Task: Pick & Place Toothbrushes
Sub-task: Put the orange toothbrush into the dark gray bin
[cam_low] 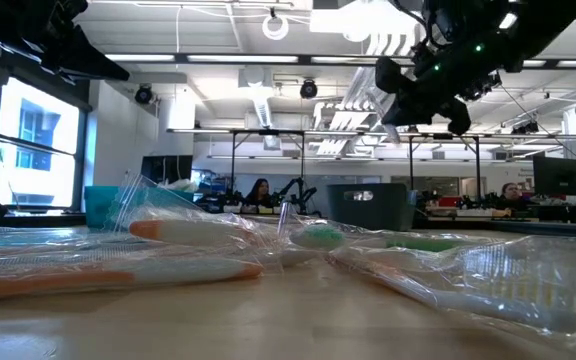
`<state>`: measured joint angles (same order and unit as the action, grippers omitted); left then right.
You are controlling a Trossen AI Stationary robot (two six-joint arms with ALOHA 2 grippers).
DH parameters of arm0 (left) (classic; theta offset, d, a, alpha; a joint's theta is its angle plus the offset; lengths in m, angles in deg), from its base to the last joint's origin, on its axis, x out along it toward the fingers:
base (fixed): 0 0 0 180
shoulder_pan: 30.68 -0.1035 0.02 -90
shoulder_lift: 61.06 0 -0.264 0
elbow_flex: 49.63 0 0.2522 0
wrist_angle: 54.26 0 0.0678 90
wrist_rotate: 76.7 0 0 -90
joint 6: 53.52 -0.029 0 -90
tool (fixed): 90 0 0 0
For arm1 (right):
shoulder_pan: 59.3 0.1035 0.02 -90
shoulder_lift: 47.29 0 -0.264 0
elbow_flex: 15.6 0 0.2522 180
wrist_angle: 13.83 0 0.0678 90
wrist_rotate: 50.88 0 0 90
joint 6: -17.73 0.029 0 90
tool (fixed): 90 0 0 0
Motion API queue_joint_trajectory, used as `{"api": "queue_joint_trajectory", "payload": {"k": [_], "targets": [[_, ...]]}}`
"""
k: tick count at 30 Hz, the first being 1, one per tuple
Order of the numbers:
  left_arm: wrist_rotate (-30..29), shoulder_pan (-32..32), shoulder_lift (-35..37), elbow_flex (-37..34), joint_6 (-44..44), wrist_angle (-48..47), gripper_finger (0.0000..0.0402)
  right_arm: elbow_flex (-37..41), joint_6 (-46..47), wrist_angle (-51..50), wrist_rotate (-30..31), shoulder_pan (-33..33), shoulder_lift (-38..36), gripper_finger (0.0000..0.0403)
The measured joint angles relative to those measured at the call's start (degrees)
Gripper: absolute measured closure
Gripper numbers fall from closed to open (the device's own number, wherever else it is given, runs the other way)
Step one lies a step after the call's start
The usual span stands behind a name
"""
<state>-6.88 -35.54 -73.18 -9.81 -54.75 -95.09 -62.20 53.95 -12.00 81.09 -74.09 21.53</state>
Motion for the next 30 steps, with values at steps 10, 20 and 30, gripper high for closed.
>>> {"api": "queue_joint_trajectory", "payload": {"k": [10, 20, 30], "targets": [[0.0, 0.0, 0.0, 0.0, 0.0, 0.0, 0.0398, 0.0, 2.7, 6.1, -0.2, -0.5, 8.6, 0.0387], [0.0, 0.0, 0.0, 0.0, 0.0, 0.0, 0.0398, 0.0, 6.2, 6.1, -1.2, -3.2, 14.7, 0.0388], [0.0, 0.0, 0.0, 0.0, 0.0, 0.0, 0.0398, 0.0, 6.0, 3.9, -1.7, -3.8, 15.2, 0.0384]]}}
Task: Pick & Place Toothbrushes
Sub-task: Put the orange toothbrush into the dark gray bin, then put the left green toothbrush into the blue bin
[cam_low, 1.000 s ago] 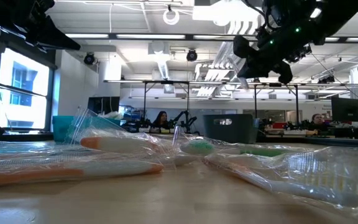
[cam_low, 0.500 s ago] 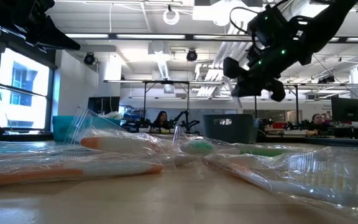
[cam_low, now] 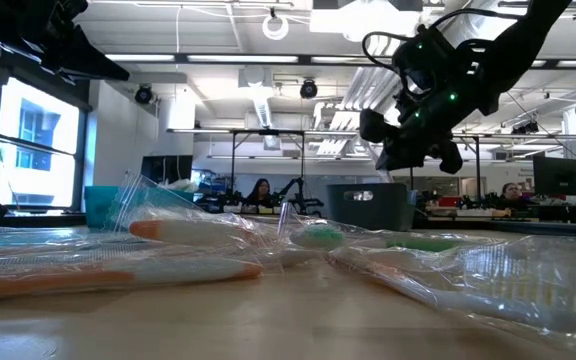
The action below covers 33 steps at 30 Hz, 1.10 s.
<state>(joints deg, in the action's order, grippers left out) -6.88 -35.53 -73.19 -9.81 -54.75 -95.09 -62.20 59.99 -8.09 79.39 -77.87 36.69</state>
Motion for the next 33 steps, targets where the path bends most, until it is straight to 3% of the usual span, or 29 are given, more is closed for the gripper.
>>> {"api": "queue_joint_trajectory", "payload": {"k": [6, 23, 33], "targets": [[0.0, 0.0, 0.0, 0.0, 0.0, 0.0, 0.0398, 0.0, 0.0, 0.4, -0.3, 0.0, 0.0, 0.0368], [0.0, 0.0, 0.0, 0.0, 0.0, 0.0, 0.0398, 0.0, 0.0, 0.6, -0.4, 0.0, 0.0, 0.0233], [0.0, 0.0, 0.0, 0.0, 0.0, 0.0, 0.0398, 0.0, -0.1, 0.9, -0.4, 0.0, 0.0, 0.0218]]}}
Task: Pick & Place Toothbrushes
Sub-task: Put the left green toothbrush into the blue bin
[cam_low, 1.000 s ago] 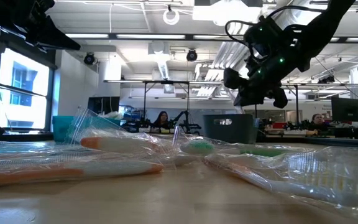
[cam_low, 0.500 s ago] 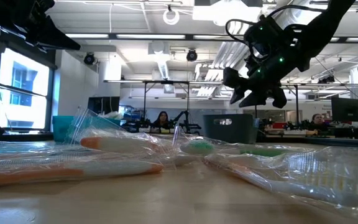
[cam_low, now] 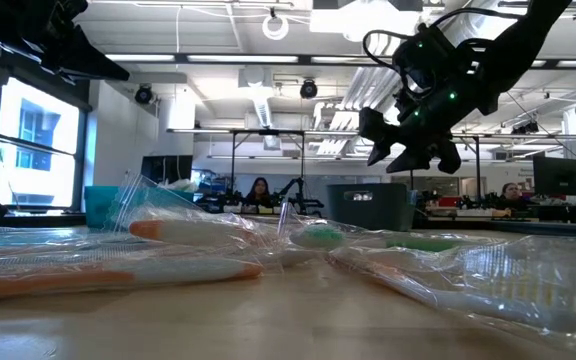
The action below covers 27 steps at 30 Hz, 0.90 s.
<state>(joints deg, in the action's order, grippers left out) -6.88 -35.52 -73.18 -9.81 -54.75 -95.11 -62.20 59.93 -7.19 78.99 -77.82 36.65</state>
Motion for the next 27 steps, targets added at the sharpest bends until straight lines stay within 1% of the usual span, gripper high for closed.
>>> {"api": "queue_joint_trajectory", "payload": {"k": [12, 15, 20, 23, 27], "targets": [[0.0, 0.0, 0.0, 0.0, 0.0, 0.0, 0.0398, 0.0, -0.4, 0.0, -1.3, 0.7, 0.0, 0.0221], [0.0, 0.0, 0.0, 0.0, 0.0, 0.0, 0.0398, 0.0, -0.7, 0.0, -1.2, 1.6, -0.3, 0.024], [0.0, 0.0, 0.0, 0.0, 0.0, 0.0, 0.0398, 0.0, -3.6, 0.1, -1.2, 3.5, -2.2, 0.0288], [0.0, 0.0, 0.0, 0.0, 0.0, 0.0, 0.0398, 0.0, -6.5, 1.6, -1.5, 4.8, -3.7, 0.0313], [0.0, 0.0, 0.0, 0.0, 0.0, 0.0, 0.0398, 0.0, -10.7, 3.7, -2.9, 7.1, -6.4, 0.0337]]}}
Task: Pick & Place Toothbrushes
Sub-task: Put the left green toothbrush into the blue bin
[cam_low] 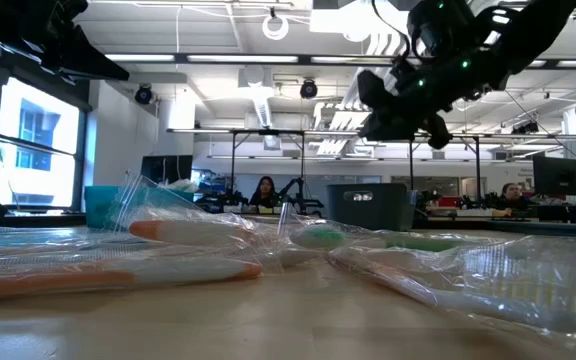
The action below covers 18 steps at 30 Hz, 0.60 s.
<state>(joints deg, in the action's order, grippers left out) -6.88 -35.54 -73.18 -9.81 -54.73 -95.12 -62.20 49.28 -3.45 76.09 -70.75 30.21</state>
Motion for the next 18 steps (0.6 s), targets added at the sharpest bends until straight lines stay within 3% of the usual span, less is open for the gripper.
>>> {"api": "queue_joint_trajectory", "payload": {"k": [7, 18], "targets": [[0.0, 0.0, 0.0, 0.0, 0.0, 0.0, 0.0398, 0.0, -9.3, 5.0, 0.0, 4.9, -4.2, 0.0358], [0.0, 0.0, 0.0, 0.0, 0.0, 0.0, 0.0398, 0.0, -21.4, 7.8, -0.1, 10.2, -5.4, 0.0359]]}}
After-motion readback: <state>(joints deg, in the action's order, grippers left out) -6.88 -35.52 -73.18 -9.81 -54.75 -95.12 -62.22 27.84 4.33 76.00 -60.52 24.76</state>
